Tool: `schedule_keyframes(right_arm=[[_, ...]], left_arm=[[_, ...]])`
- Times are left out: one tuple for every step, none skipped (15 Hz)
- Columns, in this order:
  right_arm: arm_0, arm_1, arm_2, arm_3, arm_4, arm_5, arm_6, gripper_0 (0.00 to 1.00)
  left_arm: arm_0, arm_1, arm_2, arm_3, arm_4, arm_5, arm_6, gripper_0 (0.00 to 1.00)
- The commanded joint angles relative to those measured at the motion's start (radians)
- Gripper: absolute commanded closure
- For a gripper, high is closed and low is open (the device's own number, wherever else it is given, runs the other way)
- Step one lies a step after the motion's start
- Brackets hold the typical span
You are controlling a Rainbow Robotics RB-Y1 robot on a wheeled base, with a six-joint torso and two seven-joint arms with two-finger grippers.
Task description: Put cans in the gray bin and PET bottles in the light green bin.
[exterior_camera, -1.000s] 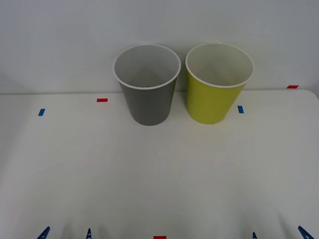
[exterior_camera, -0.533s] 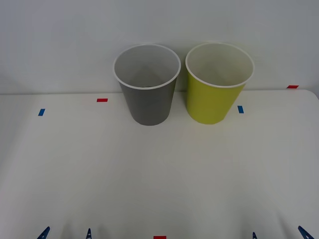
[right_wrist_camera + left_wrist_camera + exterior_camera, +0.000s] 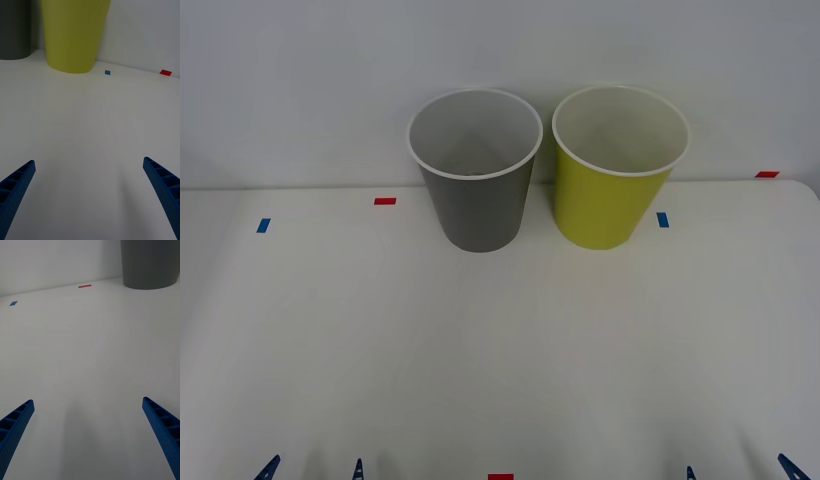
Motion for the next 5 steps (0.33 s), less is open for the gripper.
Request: schedule_keyframes(right_arm=[[0.0, 0.0, 0.0, 0.0, 0.0, 0.0, 0.0, 0.0], [0.0, 0.0, 0.0, 0.0, 0.0, 0.0, 0.0, 0.0], [0.0, 0.0, 0.0, 0.0, 0.0, 0.0, 0.0, 0.0], [0.0, 0.0, 0.0, 0.0, 0.0, 0.0, 0.0, 0.0], [0.0, 0.0, 0.0, 0.0, 0.0, 0.0, 0.0, 0.0]], left_arm=[[0.0, 0.0, 0.0, 0.0, 0.0, 0.0, 0.0, 0.0], [0.0, 0.0, 0.0, 0.0, 0.0, 0.0, 0.0, 0.0], [0.0, 0.0, 0.0, 0.0, 0.0, 0.0, 0.0, 0.0], [0.0, 0.0, 0.0, 0.0, 0.0, 0.0, 0.0, 0.0], [0.0, 0.0, 0.0, 0.0, 0.0, 0.0, 0.0, 0.0]])
